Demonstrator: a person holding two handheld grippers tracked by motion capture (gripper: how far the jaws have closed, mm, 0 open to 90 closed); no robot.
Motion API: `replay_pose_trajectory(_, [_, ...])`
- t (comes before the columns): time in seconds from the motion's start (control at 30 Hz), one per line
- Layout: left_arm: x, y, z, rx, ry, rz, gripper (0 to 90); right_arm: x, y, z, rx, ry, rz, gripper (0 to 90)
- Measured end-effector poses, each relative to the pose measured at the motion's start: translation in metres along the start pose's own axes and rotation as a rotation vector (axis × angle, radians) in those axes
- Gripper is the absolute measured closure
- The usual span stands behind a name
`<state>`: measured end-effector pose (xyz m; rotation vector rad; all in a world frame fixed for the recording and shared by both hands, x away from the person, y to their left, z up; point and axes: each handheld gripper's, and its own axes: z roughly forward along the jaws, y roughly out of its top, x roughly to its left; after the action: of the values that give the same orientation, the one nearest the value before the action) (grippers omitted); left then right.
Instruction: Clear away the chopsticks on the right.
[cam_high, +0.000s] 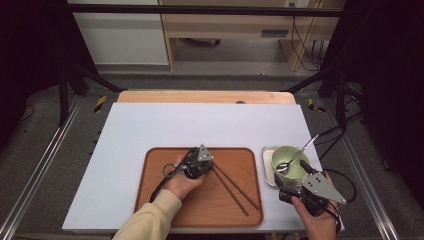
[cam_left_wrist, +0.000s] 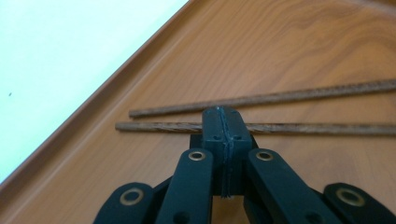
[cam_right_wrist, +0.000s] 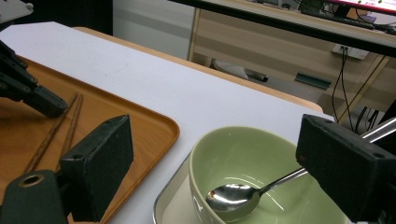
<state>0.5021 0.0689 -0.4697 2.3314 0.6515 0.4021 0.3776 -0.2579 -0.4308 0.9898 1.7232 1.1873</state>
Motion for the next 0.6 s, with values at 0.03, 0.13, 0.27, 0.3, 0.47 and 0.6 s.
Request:
replay_pose_trajectory(0.03, [-0.001, 0.002, 0.002, -0.008, -0.006, -0.009, 89.7, 0.000, 0.000, 0.000, 0.001, 0.001, 0.000, 11.6])
replay_pose_trajectory(0.13, [-0.002, 0.006, 0.006, -0.013, -0.013, -0.010, 89.6, 0.000, 0.000, 0.000, 0.002, 0.005, 0.002, 11.6])
replay_pose_trajectory(0.27, [-0.004, 0.010, 0.010, -0.008, -0.021, 0.004, 89.6, 0.000, 0.000, 0.001, 0.007, 0.009, 0.004, 11.6])
replay_pose_trajectory(0.3, [-0.005, 0.011, 0.012, -0.020, -0.021, -0.006, 89.5, 0.000, 0.000, 0.001, 0.008, 0.010, 0.004, 11.6])
replay_pose_trajectory(0.47, [-0.008, 0.018, 0.017, -0.011, -0.033, 0.013, 89.4, 0.001, -0.001, 0.001, 0.013, 0.014, 0.003, 11.6])
replay_pose_trajectory(0.6, [-0.012, 0.024, 0.023, -0.017, -0.039, 0.023, 89.5, 0.000, -0.001, 0.002, 0.017, 0.015, 0.003, 11.6])
